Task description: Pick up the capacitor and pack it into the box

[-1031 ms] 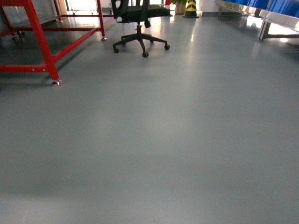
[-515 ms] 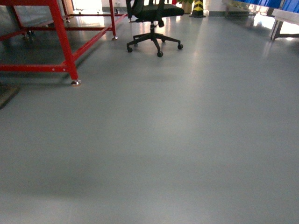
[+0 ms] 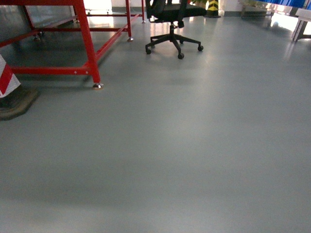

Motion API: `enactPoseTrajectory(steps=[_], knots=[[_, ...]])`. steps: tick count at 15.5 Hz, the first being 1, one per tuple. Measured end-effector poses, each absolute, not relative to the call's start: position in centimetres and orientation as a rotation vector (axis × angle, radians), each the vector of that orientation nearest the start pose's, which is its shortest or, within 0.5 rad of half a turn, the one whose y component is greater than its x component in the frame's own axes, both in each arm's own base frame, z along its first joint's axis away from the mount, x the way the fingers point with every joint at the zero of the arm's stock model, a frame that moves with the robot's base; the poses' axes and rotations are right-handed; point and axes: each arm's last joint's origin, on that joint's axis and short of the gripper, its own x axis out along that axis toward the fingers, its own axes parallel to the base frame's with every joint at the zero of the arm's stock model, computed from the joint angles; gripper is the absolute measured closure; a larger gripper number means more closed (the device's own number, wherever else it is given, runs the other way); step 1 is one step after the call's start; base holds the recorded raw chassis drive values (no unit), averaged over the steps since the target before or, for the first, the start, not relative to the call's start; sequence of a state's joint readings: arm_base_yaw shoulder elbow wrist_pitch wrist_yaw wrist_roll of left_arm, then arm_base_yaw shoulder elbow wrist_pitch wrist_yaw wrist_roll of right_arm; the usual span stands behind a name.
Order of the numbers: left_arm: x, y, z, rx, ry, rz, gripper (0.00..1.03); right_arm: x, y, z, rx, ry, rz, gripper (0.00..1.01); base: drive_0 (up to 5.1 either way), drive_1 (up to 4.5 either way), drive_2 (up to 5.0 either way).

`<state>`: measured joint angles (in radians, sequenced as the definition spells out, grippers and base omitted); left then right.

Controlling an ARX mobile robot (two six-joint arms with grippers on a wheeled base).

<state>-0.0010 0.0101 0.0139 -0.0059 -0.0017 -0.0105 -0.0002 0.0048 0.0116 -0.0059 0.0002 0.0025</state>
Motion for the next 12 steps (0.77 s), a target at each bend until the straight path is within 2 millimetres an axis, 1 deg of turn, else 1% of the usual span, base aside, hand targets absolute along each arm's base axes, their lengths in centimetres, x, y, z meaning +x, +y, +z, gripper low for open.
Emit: enactPoseTrajectory(steps=[12], knots=[[9.75, -0.01, 16.68, -0.01, 0.003, -0.001, 0.59, 9.73, 0.0, 16.65, 0.002, -0.001, 0.0, 0.03, -5.0, 2.4, 2.4]])
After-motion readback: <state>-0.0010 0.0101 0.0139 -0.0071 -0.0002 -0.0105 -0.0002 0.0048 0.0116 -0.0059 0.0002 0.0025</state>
